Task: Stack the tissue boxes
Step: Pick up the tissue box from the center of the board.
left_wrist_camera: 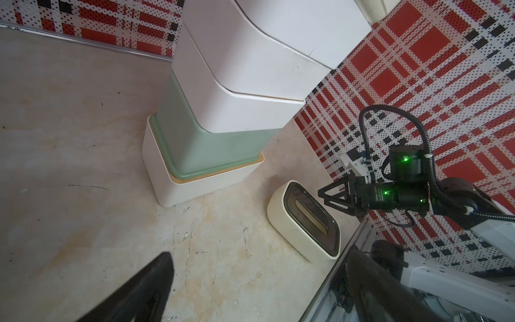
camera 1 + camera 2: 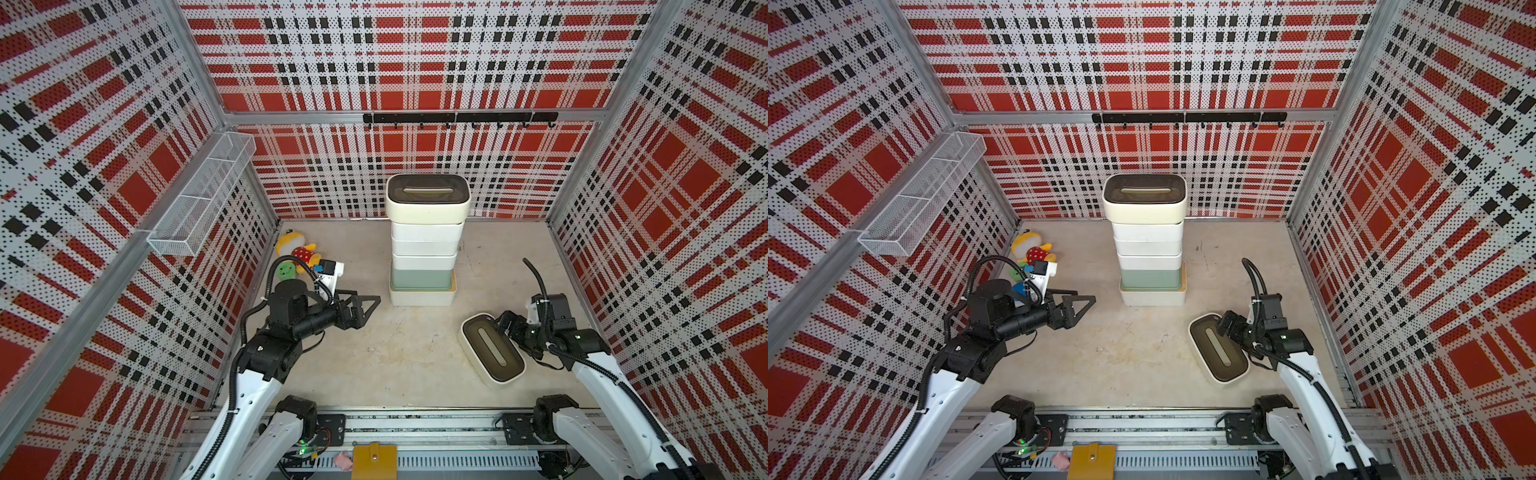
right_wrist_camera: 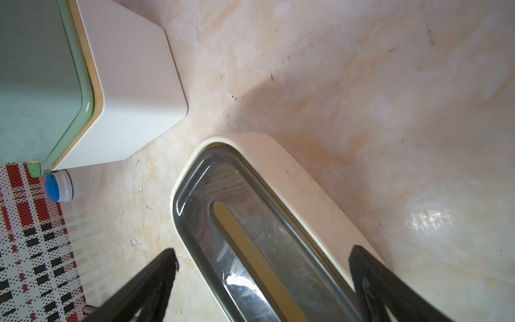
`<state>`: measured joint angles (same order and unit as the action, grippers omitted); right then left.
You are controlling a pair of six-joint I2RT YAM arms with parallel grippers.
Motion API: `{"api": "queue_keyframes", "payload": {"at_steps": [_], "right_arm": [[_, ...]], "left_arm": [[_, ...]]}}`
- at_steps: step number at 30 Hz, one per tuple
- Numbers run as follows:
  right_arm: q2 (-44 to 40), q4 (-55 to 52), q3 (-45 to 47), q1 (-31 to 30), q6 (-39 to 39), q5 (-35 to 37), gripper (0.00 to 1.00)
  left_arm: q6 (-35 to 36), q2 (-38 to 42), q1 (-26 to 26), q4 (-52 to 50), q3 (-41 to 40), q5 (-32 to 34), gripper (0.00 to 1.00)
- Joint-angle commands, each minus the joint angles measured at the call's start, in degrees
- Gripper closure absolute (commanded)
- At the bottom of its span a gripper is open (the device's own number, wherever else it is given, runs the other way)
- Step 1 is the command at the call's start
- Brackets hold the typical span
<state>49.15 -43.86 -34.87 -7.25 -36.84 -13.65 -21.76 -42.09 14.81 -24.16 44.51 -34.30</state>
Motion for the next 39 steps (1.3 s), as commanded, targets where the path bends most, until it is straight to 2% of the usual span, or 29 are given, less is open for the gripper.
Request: {"api": "queue_keyframes", "payload": {"at_steps": [1,14,19,22,28,32,39], "right_arm": [[0.0,3.5,1.5,0.3,0.5,-0.3,0.0],[0.4,6.3,4.6,-1.5,-0.8,-7.9,0.0],[-0.3,5.7,3.9,-7.6,-3.4,-4.3,0.0],[-0.4,4.2,3.5,-10.5,-3.6,0.0,0.01],[2.0,4.3,3.8,-13.8,-3.3,4.4,0.11],[4.2,4.2,2.7,-18.3,-3.4,9.0,0.13],[6.5,4.7,3.0,-20.6,-2.6,12.2,0.27]], "left_arm": [[-0.8,0.1,-0.1,1.5,-0.5,-0.8,0.01],[-1.9,-2.2,1.9,3.9,-1.1,0.5,0.01],[-2.4,-3.2,2.1,5.0,-1.1,0.9,0.01],[-2.3,-3.5,4.3,5.0,-0.8,1.2,0.01],[-2.2,-3.6,4.7,4.6,-0.8,1.6,0.01],[-1.9,-4.3,5.0,3.8,-0.6,1.8,0.01],[-1.9,-4.6,6.2,3.7,-0.2,2.3,0.01]]}}
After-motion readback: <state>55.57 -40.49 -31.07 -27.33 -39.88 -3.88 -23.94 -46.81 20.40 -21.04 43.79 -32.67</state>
